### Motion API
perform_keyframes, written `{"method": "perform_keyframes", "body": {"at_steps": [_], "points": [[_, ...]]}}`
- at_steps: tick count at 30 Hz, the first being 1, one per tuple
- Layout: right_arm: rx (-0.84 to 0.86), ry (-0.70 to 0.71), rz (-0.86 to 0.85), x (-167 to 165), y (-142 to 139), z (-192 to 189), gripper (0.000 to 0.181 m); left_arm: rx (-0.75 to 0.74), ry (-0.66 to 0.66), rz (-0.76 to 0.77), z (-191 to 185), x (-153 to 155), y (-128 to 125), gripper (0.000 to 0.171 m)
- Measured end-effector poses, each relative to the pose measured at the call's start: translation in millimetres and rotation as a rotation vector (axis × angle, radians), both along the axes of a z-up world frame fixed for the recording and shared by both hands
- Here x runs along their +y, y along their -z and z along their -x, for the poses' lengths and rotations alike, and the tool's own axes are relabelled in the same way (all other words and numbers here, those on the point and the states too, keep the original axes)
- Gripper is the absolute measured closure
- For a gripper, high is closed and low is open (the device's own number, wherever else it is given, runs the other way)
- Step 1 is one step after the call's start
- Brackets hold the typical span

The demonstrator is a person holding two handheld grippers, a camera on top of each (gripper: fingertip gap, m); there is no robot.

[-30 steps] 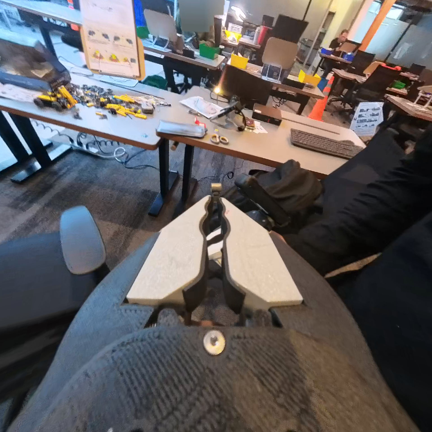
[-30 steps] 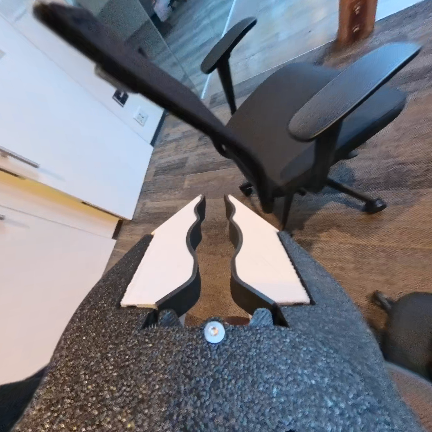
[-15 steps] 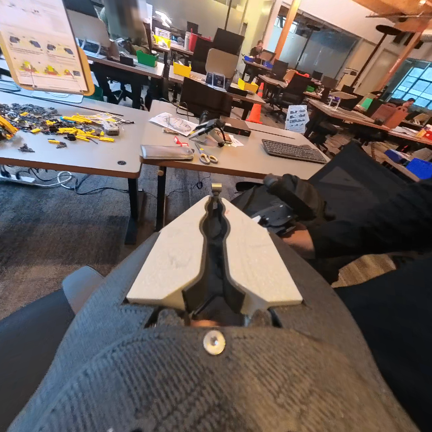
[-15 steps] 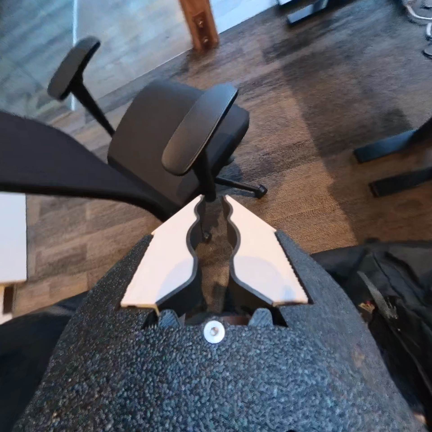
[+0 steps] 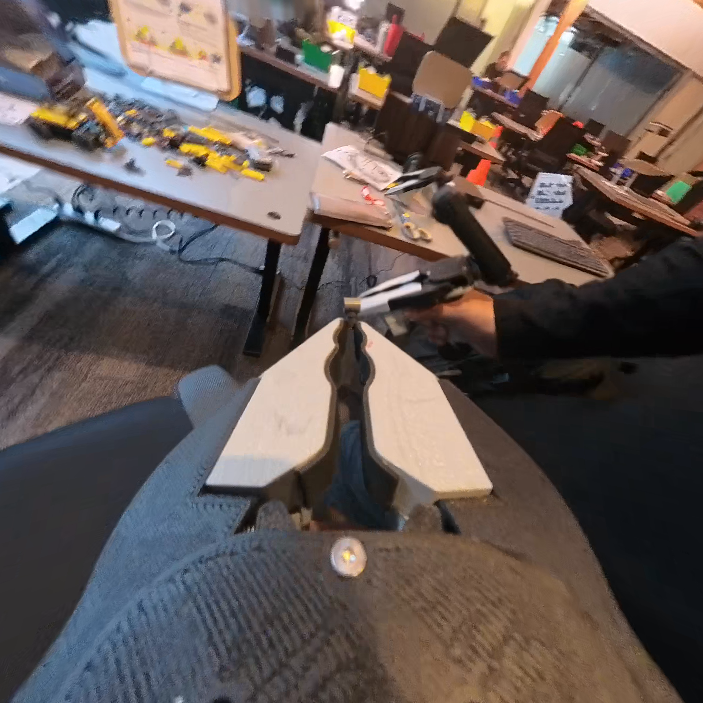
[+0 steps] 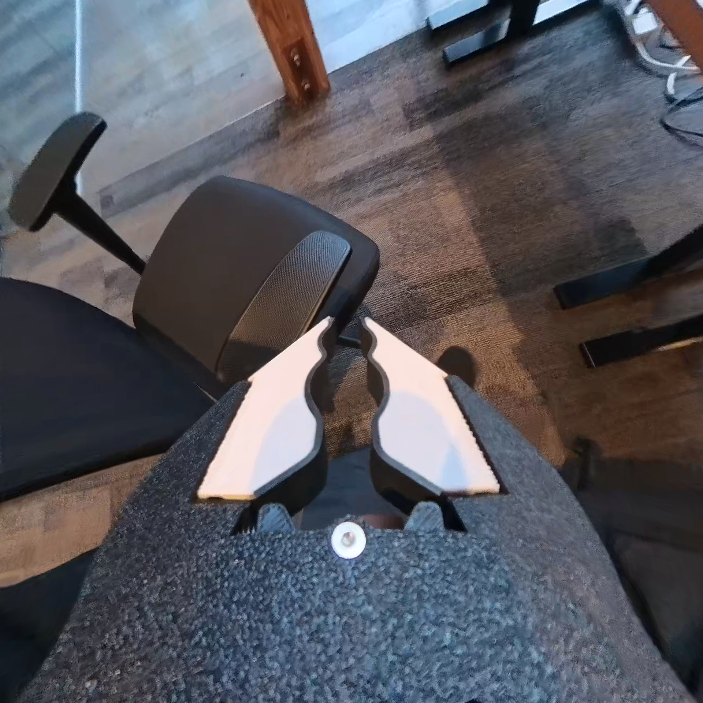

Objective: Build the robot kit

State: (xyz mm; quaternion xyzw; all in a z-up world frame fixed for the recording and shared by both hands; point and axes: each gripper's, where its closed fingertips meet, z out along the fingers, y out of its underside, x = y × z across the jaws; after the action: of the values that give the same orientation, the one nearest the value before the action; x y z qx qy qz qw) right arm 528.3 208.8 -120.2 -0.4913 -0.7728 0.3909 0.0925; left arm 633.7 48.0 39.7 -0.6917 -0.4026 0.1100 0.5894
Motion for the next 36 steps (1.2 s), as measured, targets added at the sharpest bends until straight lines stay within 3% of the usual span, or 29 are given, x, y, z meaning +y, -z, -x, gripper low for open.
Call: {"method": "perform_keyframes", "body": {"at_steps": [3,8,12,14,17,21,25,32,36], "points": [[-0.001,-0.144,-0.035,-22.5,20.1,55.4,0.169,-0.077,-0.104,-0.068,2.3,-26.7,10.7,0.169],[0.010,-0.416,0.010,-62.4,50.9,161.1,0.170,-0.148,-0.298,0.096,26.8,-74.1,35.5,0.170],[-0.037,-0.580,0.058,-62.9,61.8,224.8,0.169,-0.327,-0.450,0.189,68.3,-82.8,56.7,0.170],[-0.055,-0.619,0.087,-52.8,52.7,251.3,0.169,-0.366,-0.484,0.170,115.5,-65.3,58.2,0.170],[-0.039,-0.649,0.111,-32.9,32.1,292.7,0.169,-0.326,-0.433,0.118,206.9,-19.8,55.9,0.169],[0.017,-0.616,0.124,2.1,3.0,348.1,0.169,-0.259,-0.259,0.055,318.7,50.2,53.5,0.169],[0.080,-0.550,0.128,39.5,-16.4,395.1,0.169,-0.199,-0.053,0.056,394.4,108.9,42.4,0.169],[0.174,-0.298,0.160,99.8,-30.1,451.7,0.169,-0.104,0.153,0.154,498.8,164.6,19.1,0.169],[0.193,-0.068,0.186,141.9,-31.8,473.2,0.168,-0.116,0.271,0.306,575.5,195.3,39.7,0.169]]}}
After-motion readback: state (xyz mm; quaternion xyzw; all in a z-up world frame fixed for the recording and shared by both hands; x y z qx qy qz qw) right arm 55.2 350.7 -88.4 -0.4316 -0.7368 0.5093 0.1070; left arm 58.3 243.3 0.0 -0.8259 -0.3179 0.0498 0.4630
